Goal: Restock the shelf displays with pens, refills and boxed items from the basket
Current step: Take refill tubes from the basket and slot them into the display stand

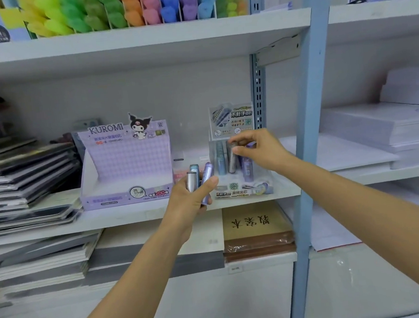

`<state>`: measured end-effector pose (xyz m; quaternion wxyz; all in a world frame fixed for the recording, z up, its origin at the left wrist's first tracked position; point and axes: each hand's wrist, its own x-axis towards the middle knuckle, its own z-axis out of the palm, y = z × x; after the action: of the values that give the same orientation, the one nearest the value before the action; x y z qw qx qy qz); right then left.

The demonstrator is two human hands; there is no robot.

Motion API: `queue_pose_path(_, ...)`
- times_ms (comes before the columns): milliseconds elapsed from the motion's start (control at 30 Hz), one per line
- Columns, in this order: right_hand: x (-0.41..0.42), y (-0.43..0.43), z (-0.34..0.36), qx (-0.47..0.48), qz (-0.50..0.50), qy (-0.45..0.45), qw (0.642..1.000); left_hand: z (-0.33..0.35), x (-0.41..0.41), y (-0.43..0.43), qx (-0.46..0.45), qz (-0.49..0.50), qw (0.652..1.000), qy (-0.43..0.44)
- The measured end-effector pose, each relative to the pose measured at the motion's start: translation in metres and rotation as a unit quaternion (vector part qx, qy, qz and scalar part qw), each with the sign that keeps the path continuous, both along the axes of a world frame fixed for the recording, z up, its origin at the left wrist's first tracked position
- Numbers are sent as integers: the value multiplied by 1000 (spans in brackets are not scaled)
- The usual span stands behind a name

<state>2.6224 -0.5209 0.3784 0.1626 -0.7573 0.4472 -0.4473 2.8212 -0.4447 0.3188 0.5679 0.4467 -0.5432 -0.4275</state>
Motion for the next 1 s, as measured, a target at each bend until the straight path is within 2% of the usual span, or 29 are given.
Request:
queue_pose_path(233,-5,-4,11,2,13,119,993,-2,-3,-8,3,-8,1000,0)
queue_pose_path(400,0,-3,6,-8,4,65,998,-1,-8,-8,-1,-13,1000,1)
queue_pose_path(567,3,-6,3,-24,-33,94,995,2,-10,-5,-8,-18,1000,-5)
queue_pose_path(667,2,-5,6,-4,-23,126,992,5,-12,-4,-14,-20,1000,-9)
queue_pose_path(733,0,1,9,-27,-18,133,991,7,-13,-2,-19,-21,1000,-12)
queue_pose_path(800,-1,13,10,-75,-14,108,991,9,-15,0,-26,-20,999,-16)
queue_pose_path(867,-1,29,10,-87,12,36,995,10,-18,2,-34,-17,999,-23)
queue_pose_path(933,1,44,9,-44,51,-24,997,13,-23,3,-45,-19,999,-23)
queue_pose_path(1000,3,57,7,44,79,-41,995,15,-31,5,-57,-24,998,-25)
